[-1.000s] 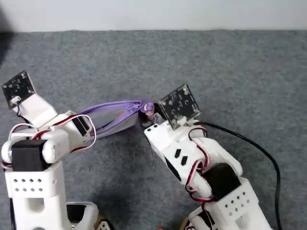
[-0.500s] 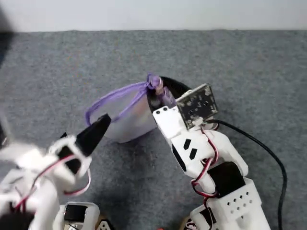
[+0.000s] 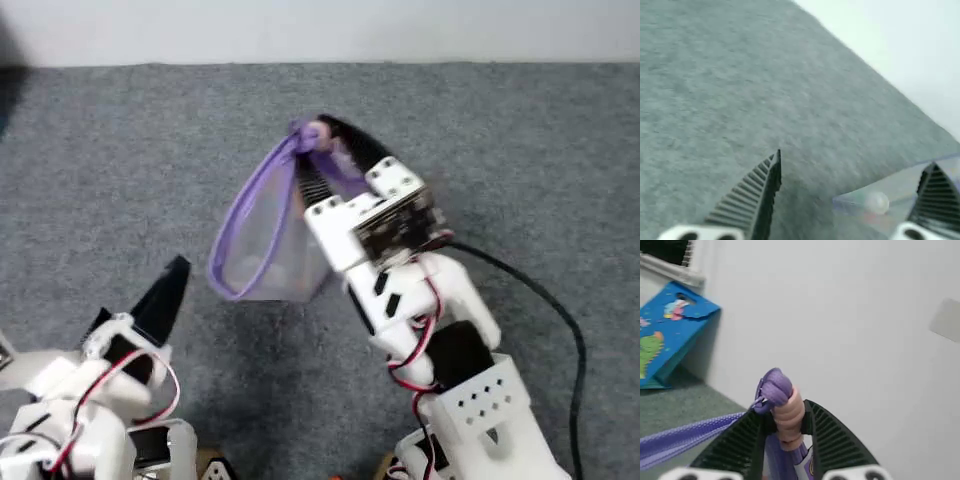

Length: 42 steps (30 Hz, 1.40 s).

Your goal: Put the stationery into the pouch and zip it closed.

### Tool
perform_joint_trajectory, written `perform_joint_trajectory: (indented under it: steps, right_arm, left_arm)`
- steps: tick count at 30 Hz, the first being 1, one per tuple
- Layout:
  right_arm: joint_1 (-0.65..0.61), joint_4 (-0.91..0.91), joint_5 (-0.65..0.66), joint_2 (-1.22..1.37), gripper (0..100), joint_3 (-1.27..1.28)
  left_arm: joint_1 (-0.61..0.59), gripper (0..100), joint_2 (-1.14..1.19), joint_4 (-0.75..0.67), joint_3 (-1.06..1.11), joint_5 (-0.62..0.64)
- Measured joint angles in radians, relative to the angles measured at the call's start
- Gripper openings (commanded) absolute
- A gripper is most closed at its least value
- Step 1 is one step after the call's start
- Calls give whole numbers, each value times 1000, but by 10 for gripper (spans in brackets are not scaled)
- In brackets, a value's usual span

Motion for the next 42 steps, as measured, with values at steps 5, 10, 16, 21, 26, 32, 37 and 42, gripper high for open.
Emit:
perform_joint_trajectory:
  steps: [5, 10, 16, 21, 26, 32, 37, 42]
  right_arm:
    - [-138, 91, 5, 0, 8, 2]
    - [-184, 140, 8, 5, 8, 0]
    - [-186, 181, 74, 2, 8, -6]
    - [-186, 247, 83, 5, 8, -68]
    - [-186, 328, 84, 34, 8, -138]
    - [-124, 334, 84, 98, 8, -183]
    - [-64, 316, 84, 135, 8, -206]
    - [-18, 224, 84, 180, 8, -206]
  left_arm:
    - [-44, 408, 0, -51, 58, -89]
    - [106, 408, -6, -3, 17, -129]
    - [336, 408, -8, 71, -49, -129]
    - [394, 408, -8, 48, -48, -129]
    - [394, 405, -8, -61, 21, -129]
    - [385, 368, -8, -101, 25, -129]
    - [259, 367, -8, -103, -49, -126]
    - [120, 367, -8, -103, -81, -126]
